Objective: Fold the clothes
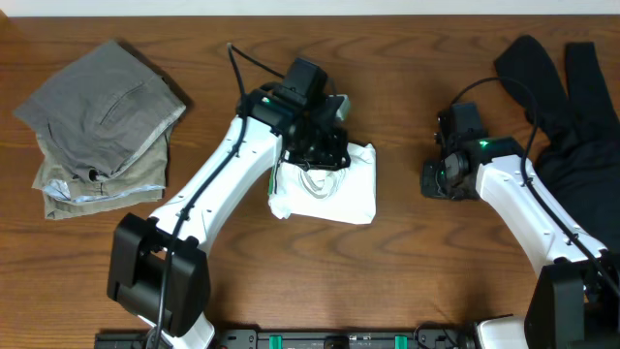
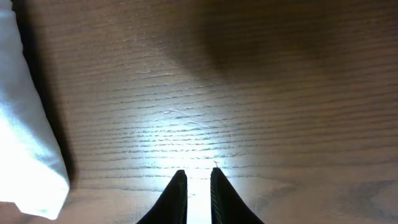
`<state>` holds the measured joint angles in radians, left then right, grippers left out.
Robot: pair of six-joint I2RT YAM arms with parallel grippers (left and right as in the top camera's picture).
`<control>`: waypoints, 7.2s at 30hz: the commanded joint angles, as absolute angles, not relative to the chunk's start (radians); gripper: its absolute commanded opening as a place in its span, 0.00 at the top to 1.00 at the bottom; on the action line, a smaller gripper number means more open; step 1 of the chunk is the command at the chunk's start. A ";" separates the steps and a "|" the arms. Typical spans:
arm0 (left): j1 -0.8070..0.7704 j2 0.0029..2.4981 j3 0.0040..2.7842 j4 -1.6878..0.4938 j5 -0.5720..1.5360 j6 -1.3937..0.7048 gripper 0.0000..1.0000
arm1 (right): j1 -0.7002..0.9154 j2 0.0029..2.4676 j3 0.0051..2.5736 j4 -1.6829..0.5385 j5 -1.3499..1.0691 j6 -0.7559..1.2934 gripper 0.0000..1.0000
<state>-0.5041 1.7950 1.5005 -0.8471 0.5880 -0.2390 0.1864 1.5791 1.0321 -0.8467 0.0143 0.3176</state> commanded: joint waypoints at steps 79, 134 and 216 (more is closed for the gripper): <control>-0.257 1.750 1.483 -1.011 0.123 -0.230 0.73 | 0.301 1.742 1.153 -0.465 -0.010 0.163 0.86; -0.294 1.791 1.483 -0.937 0.171 -0.162 0.73 | 0.483 1.779 1.153 -0.640 -0.229 0.086 0.99; -0.715 1.996 1.228 -0.230 0.239 -0.200 0.50 | 0.242 1.884 1.176 -0.562 0.247 0.232 0.90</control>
<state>-0.7155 1.9739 1.2385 -0.2295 0.2550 -0.1879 0.2596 1.8408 1.1648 -0.5835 0.1833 0.2169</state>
